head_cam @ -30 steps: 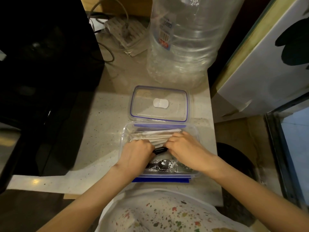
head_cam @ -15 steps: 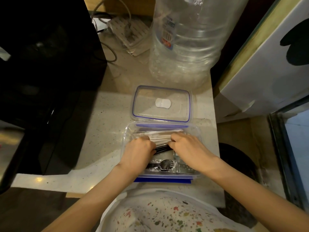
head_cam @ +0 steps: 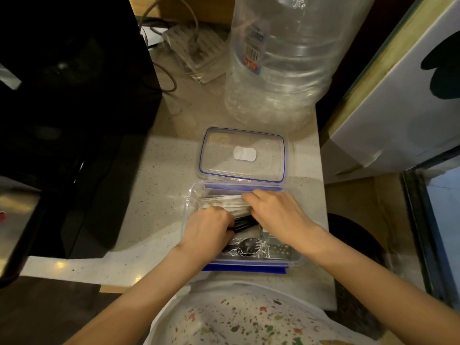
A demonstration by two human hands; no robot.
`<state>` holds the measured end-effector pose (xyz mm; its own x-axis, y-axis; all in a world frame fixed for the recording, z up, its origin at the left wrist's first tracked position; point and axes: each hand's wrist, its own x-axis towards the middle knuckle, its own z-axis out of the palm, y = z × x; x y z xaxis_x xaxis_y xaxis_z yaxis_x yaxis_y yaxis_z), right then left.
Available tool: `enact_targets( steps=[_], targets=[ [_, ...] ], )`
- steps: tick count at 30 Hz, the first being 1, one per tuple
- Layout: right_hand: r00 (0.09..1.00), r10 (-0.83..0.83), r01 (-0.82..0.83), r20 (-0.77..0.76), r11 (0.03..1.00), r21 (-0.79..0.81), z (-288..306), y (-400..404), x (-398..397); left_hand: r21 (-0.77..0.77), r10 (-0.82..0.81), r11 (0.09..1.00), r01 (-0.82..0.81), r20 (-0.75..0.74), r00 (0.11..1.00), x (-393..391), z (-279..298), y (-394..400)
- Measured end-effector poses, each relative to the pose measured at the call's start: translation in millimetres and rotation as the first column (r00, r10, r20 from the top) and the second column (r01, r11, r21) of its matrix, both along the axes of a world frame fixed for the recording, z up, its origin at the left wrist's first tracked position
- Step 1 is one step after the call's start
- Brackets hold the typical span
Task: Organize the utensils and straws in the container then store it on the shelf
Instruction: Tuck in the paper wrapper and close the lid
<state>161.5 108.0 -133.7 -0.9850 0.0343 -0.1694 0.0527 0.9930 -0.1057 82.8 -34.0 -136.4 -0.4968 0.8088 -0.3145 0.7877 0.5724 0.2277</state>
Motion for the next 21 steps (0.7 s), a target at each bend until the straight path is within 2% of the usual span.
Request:
enact_targets(
  steps=[6, 11, 16, 21],
  targets=[
    [0.991, 0.105, -0.115, 0.085, 0.985, 0.126, -7.2, -6.4, -20.1, 0.038, 0.054, 0.998, -0.055, 0.028, 0.998, 2.4, -2.4, -6.7],
    [0.963, 0.217, -0.242, 0.158, 0.957, 0.163, -3.0, -7.1, -31.1, 0.024, 0.044, 0.999, -0.043, -0.018, 0.999, 5.0, -4.4, -7.3],
    [0.952, 0.250, -0.278, 0.174, 0.948, 0.157, 0.5, -11.8, -41.2, 0.038, 0.036, 0.999, -0.035, -0.020, 0.999, 6.5, -2.9, -5.7],
    [0.954, 0.213, -0.248, 0.209, 0.955, 0.160, -2.0, -18.1, -44.0, 0.039, 0.028, 0.999, -0.027, -0.020, 0.999, 6.7, -2.4, -6.1]
  ],
)
